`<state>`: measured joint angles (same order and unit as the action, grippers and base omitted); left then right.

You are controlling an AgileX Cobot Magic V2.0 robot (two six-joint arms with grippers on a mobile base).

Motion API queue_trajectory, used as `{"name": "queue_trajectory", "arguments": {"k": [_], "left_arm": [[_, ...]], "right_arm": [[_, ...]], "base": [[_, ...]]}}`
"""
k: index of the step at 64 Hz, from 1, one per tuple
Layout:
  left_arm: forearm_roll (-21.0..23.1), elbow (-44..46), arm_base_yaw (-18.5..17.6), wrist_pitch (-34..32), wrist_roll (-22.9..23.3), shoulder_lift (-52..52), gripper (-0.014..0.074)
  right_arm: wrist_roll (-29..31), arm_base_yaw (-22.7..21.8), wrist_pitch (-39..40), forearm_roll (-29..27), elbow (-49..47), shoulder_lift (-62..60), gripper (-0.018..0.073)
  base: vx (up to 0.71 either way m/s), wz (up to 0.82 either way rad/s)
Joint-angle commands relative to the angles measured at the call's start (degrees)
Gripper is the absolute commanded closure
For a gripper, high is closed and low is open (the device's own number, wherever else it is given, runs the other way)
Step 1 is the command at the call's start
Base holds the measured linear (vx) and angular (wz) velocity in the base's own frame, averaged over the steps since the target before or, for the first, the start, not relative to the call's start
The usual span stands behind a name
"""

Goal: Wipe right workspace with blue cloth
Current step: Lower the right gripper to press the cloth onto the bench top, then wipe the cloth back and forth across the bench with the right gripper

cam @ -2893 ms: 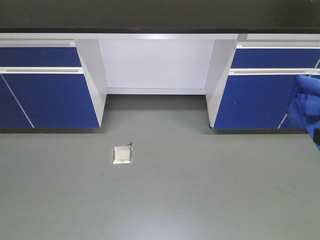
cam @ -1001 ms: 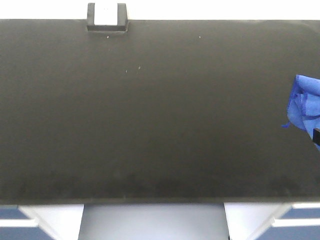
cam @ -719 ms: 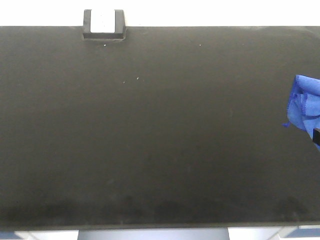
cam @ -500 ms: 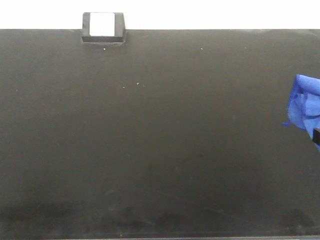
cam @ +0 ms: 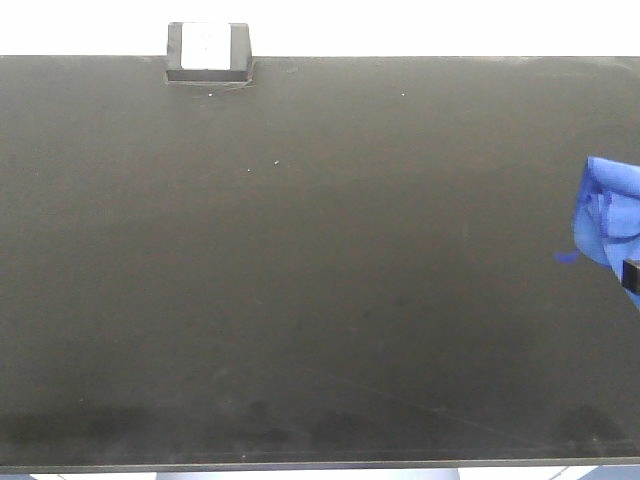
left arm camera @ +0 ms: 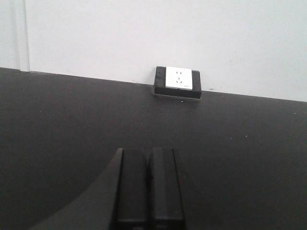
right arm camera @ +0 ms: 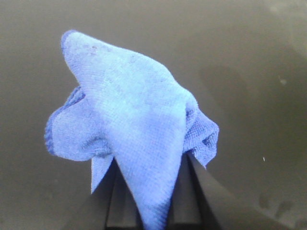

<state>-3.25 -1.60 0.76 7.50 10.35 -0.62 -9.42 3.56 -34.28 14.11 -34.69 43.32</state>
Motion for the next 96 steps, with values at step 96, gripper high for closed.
{"name": "queue_trajectory", "arguments": {"k": [96], "left_arm": [[0.4, -1.8, 0.0, -4.6, 0.5, -0.9, 0.0602]], "right_arm": [[2.0, 34.6, 38.7, -12.7, -9.9, 56.9, 0.0560]], "base": [[0.00, 0.00]]}}
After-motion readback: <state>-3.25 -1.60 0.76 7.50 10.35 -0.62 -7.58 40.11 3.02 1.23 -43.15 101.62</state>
